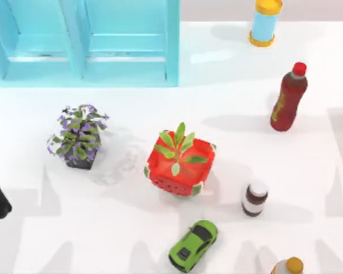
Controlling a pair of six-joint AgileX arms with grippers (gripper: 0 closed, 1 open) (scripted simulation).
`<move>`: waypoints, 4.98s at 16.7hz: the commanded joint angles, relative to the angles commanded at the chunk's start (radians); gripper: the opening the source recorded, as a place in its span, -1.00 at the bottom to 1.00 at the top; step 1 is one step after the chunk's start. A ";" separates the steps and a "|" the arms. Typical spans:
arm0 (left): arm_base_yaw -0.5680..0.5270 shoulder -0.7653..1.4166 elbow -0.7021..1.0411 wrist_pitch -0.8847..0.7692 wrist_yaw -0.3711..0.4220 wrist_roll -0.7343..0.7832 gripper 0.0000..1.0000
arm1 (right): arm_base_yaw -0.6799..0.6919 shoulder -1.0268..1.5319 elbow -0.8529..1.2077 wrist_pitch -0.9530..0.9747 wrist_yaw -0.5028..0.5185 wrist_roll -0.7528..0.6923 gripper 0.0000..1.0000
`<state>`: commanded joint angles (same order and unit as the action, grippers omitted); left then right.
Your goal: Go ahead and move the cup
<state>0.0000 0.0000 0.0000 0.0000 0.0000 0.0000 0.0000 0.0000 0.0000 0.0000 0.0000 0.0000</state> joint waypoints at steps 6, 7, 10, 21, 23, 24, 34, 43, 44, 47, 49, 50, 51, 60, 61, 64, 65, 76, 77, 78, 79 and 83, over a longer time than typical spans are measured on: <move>0.005 0.093 0.054 -0.069 0.000 0.026 1.00 | 0.000 0.000 0.000 0.000 0.000 0.000 1.00; 0.008 0.137 0.082 -0.102 -0.001 0.036 1.00 | 0.000 0.000 0.000 0.000 0.000 0.000 1.00; 0.026 0.305 0.199 -0.225 -0.006 0.068 1.00 | 0.000 0.000 0.000 0.000 0.000 0.000 1.00; 0.124 1.093 0.859 -0.783 -0.011 0.146 1.00 | 0.000 0.000 0.000 0.000 0.000 0.000 1.00; 0.141 1.230 0.978 -0.879 -0.009 0.159 1.00 | 0.000 0.000 0.000 0.000 0.000 0.000 1.00; 0.148 1.295 1.033 -0.924 -0.008 0.166 1.00 | 0.000 0.000 0.000 0.000 0.000 0.000 1.00; 0.197 1.715 1.387 -1.223 -0.001 0.219 1.00 | 0.000 0.000 0.000 0.000 0.000 0.000 1.00; 0.195 1.740 1.388 -1.221 0.000 0.220 1.00 | 0.000 0.000 0.000 0.000 0.000 0.000 1.00; 0.196 1.747 1.369 -1.198 0.000 0.220 1.00 | 0.000 0.000 0.000 0.000 0.000 0.000 1.00; 0.199 1.781 1.282 -1.071 0.000 0.222 1.00 | 0.000 0.000 0.000 0.000 0.000 0.000 1.00; 0.200 1.810 1.213 -0.966 0.000 0.224 1.00 | 0.000 0.000 0.000 0.000 0.000 0.000 1.00; 0.201 1.822 1.182 -0.922 0.000 0.225 1.00 | 0.000 0.000 0.000 0.000 0.000 0.000 1.00; 0.202 1.833 1.156 -0.888 0.000 0.226 1.00 | 0.000 0.000 0.000 0.000 0.000 0.000 1.00; 0.203 1.845 1.124 -0.850 0.000 0.227 0.55 | 0.000 0.000 0.000 0.000 0.000 0.000 1.00; 0.203 1.845 1.124 -0.850 0.000 0.227 0.40 | 0.000 0.000 0.000 0.000 0.000 0.000 1.00; 0.203 1.845 1.124 -0.850 0.000 0.227 -0.06 | 0.000 0.000 0.000 0.000 0.000 0.000 1.00; 0.203 1.845 1.124 -0.850 0.000 0.227 -0.21 | 0.000 0.000 0.000 0.000 0.000 0.000 1.00; 0.203 1.845 1.124 -0.850 0.000 0.227 -1.00 | 0.000 0.000 0.000 0.000 0.000 0.000 1.00; 0.203 1.845 1.124 -0.850 0.000 0.227 -1.00 | 0.000 0.000 0.000 0.000 0.000 0.000 1.00; 0.203 1.845 1.124 -0.850 0.000 0.227 -1.00 | 0.000 0.000 0.000 0.000 0.000 0.000 1.00; 0.201 1.844 1.124 -0.850 0.001 0.228 -1.00 | 0.000 0.000 0.000 0.000 0.000 0.000 1.00; 0.266 1.884 1.198 -0.909 0.002 0.290 -1.00 | 0.000 0.000 0.000 0.000 0.000 0.000 1.00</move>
<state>0.2660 1.8844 1.1976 -0.9087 0.0017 0.2896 0.0000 0.0000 0.0000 0.0000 0.0000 0.0000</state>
